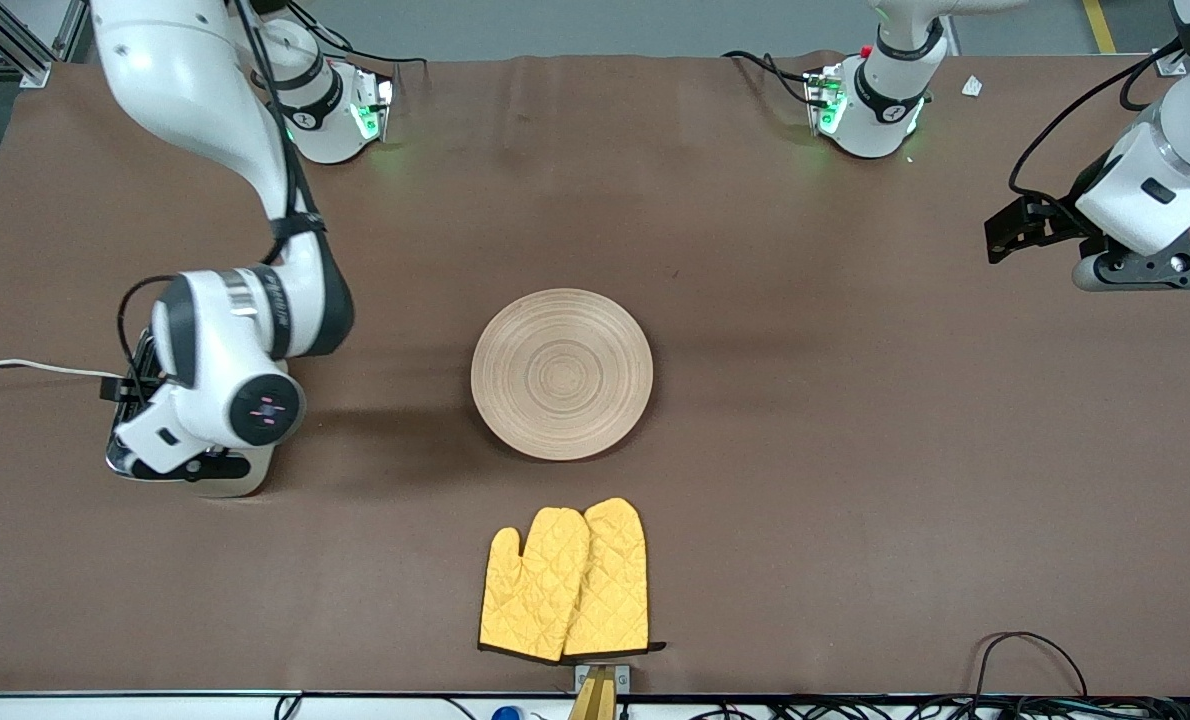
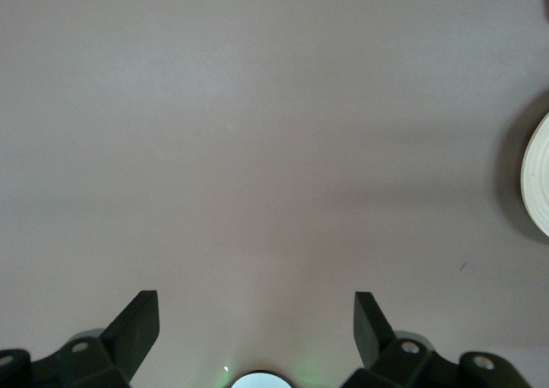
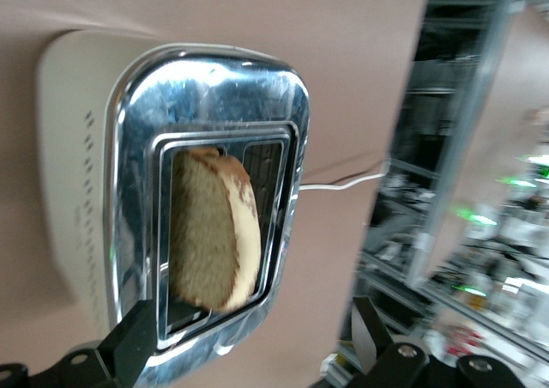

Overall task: Move plate and put bread in toaster
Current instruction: 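Open the right gripper and raise it away from the toaster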

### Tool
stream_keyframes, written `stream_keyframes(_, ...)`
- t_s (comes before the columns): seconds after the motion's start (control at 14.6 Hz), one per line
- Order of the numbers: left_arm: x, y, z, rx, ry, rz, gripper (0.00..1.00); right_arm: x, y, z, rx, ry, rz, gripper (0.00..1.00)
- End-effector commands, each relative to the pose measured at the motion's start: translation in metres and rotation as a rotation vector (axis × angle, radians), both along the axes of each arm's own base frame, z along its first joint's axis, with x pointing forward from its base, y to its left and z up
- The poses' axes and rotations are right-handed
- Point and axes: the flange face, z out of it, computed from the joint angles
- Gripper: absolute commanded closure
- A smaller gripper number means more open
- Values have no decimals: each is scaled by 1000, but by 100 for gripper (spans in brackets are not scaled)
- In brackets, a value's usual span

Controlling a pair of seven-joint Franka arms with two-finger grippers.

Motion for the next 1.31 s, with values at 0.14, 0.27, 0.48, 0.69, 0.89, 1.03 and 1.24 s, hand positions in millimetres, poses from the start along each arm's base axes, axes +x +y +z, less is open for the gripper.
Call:
stream_keyframes(0.14, 0, 3, 9, -3, -8, -7, 0, -26, -40, 87, 368, -57, -70, 0)
stream_keyframes(0.27, 0, 5, 9, -2, -9, -5, 0, -38, -56, 123, 462, -91, -62, 0)
stream_keyframes(0.48, 0, 5, 9, 0, -10, -4, 0, -60, -79, 170, 585, -150, -101, 0)
stream_keyframes(0.69, 2, 6, 12, -1, -16, -2, 0, -80, -91, 206, 634, -197, -112, 0)
stream_keyframes(0.89, 2, 5, 12, -15, -15, -6, 0, -100, -117, 221, 712, -247, -157, 0)
stream_keyframes(1.03, 2, 5, 12, -7, -17, 2, 0, -113, -134, 228, 728, -281, -174, 0)
stream_keyframes(1.24, 2, 5, 12, -2, -16, 12, 0, -128, -128, 234, 740, -318, -145, 0)
